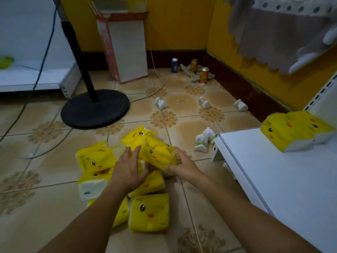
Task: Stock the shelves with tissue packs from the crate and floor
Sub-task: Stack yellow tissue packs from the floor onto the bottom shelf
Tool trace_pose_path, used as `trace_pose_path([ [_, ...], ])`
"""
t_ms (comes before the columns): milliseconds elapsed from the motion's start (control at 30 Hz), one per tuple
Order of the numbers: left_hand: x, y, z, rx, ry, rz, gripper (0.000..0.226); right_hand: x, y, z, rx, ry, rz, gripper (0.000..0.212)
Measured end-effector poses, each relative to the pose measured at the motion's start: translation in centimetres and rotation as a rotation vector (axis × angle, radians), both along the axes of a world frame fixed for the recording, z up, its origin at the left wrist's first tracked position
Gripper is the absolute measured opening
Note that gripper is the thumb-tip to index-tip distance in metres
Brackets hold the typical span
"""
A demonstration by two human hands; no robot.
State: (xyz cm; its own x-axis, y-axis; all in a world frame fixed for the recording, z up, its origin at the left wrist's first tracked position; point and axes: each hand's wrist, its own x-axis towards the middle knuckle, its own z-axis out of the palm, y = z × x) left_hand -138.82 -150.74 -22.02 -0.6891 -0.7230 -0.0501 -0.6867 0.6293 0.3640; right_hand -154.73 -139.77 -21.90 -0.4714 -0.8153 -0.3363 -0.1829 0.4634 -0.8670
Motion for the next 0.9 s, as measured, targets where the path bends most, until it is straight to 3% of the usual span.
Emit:
trace_pose_path([
  [167, -0.9, 0.2, 0.5, 0.093, -0.15, -0.126, 0.09, 1.3, -2.3, -2.0, 0.005, -0.199, -0.105, 0.08],
  [267, -1.4, 0.2, 1.0, 0.147, -0.022, -0.018, 0.094, 1.5, -2.6, -2.3, -0.07, -0.42, -0.271, 0.048],
  [333, -1.9, 0.7, 1.6, 0.213, 0.05, 0.014, 0.074, 1.8, -2.4, -1.6, -0.11, -0.531, -0.338, 0.029],
  [433, -3.0, 2.2, 1.8, 0.269, 0.134, 0.015, 0.054, 1.9, -1.9, -0.3, -0.016, -0.518, -0.288, 0.017],
  [567, -3.5, 2.5, 1.6, 0.244, 0.191, 0.076, 0.067, 1.2, -1.9, 1.0, -0.003, -0.628, -0.324, 0.042],
  [700, -3.1, 0.5, 1.7, 0.08, 0.075, -0.009, 0.085, 1.6, -2.6, 0.2, 0.022, -0.683, -0.293, 0.063],
  [833, -2.9, -1.4, 1.1, 0.242, 0.1, 0.032, 0.075, 2.1, -2.8, -1.0, 0.016, -0.689, -0.297, 0.07],
  [900, -2.8, -1.2, 0.5, 0.34, 0.112, 0.05, 0.082, 1.8, -2.6, -1.3, -0.023, -0.702, -0.333, 0.068],
])
